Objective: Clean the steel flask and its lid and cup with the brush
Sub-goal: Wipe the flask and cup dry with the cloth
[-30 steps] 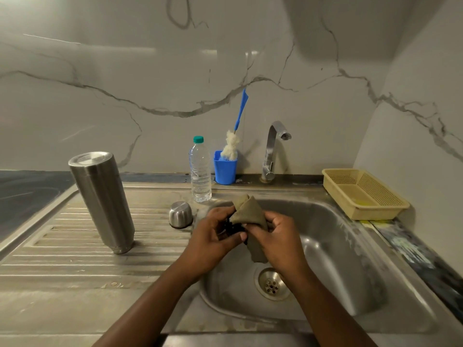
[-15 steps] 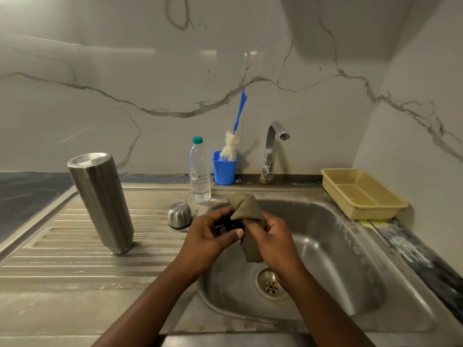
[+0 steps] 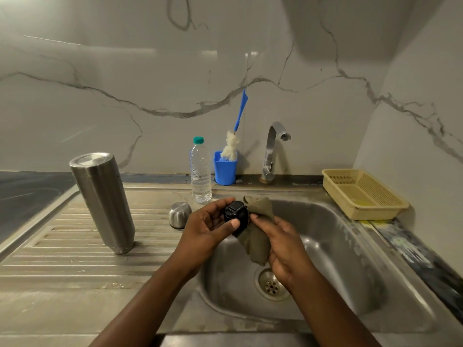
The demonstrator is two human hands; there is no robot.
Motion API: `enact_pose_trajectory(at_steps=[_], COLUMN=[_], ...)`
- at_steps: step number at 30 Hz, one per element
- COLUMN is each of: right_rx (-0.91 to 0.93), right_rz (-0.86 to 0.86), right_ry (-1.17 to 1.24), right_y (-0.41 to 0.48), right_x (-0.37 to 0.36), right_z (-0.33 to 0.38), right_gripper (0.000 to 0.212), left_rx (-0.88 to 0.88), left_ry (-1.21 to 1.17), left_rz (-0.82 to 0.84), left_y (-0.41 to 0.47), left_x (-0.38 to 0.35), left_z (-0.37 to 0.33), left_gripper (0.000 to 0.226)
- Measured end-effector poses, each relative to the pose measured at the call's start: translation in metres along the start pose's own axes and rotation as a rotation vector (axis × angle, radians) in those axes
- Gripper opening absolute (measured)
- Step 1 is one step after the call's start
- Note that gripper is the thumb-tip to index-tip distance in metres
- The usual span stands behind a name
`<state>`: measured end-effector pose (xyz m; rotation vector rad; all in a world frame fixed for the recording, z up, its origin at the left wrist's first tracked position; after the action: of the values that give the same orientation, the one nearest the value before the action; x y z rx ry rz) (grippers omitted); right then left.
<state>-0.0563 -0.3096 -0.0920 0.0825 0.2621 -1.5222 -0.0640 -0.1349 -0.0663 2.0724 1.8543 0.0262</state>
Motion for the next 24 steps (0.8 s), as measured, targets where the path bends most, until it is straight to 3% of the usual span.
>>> enact_pose_trajectory(at_steps=[4,7,19,24], right_rx=[-0.161,-0.223,-0.108,-0.088], right_rz=[0.126,0.176,0.086,0.122], right_ry=[0.200,0.196,0.038,0.023], right_y=[-0.006,-0.007,-0.001,-0.002], right_x=[-0.016,-0.019,-0.010,-0.015], right_z=[-0.006,-0.009,-0.005,-0.006], right_gripper=[0.029,0.031,0.026,0.027], left_rx=[-0.031,-0.047,-0.076,-0.016], left_ry=[0.072,0.097,0.160,0.510], left_rz=[0.019,0.000,-0.266,-0.326], left_y=[-0.002,-0.002,0.001,-0.015], left_x=[-0.001,0.000,0.060,0.098], left_z=[-0.001,-0.004,-0.042,-0.037], left_gripper=[0.057,0.056,0.052,0.059])
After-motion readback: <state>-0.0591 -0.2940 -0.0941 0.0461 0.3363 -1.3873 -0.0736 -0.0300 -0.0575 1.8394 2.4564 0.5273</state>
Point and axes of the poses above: each hand's wrist, its own y-axis towards the middle knuckle, its own x-axis out of the back of the hand, z = x × y, the point moved 7 cm from there along y, towards the middle knuckle, and after that the axes turned 11 degrees about -y, right-handed, at the moved point
